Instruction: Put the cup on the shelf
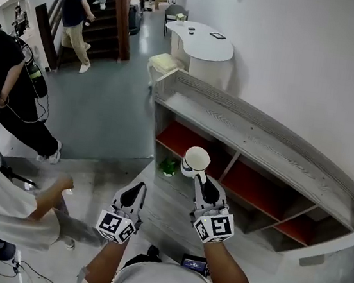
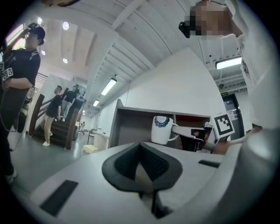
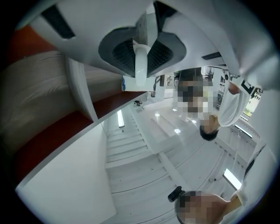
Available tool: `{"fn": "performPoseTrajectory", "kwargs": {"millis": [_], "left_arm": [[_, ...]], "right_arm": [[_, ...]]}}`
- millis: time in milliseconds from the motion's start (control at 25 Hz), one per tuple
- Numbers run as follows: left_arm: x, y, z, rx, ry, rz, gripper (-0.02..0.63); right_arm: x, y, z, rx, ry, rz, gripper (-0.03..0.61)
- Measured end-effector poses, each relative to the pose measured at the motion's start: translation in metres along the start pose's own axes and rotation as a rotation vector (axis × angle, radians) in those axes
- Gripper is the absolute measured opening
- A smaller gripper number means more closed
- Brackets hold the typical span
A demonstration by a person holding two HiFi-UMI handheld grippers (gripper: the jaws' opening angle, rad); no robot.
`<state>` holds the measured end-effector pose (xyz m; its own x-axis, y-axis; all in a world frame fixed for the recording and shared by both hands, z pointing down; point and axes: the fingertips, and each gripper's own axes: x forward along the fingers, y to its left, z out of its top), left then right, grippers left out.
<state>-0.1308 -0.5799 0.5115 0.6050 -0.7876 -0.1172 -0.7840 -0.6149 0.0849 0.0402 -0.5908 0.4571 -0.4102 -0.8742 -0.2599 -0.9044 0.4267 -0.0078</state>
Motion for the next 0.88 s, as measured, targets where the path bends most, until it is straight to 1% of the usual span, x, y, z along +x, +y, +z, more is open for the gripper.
{"fn": "performPoseTrajectory", "kwargs": {"millis": [160,400,560,680,880], "left_arm": [[0.017,0.013,-0.005,-0.011,0.014,-0.042,0.008],[0.035,0.032,-0.01,-0.029,0.017,-0.079,0.008],[0.042,0.046,-0.018,-0.046,0.032,-0.085,0.008],[0.048,0.055,-0.019,-0.048,0.029,-0.093,0.008],[0.052,0.069,-0.02,-0.05,0.028,-0.092,0.008]], "right_arm": [[0.028,-0.004,-0.005,-0.015,0.003,-0.039,0.077],[0.066,-0.015,-0.022,-0.037,0.042,-0.083,0.077],[0.085,-0.025,-0.036,-0.037,0.081,-0.119,0.077],[0.099,-0.033,-0.046,-0.053,0.109,-0.137,0.077],[0.12,-0.042,-0.064,-0.071,0.167,-0.152,0.077]]}}
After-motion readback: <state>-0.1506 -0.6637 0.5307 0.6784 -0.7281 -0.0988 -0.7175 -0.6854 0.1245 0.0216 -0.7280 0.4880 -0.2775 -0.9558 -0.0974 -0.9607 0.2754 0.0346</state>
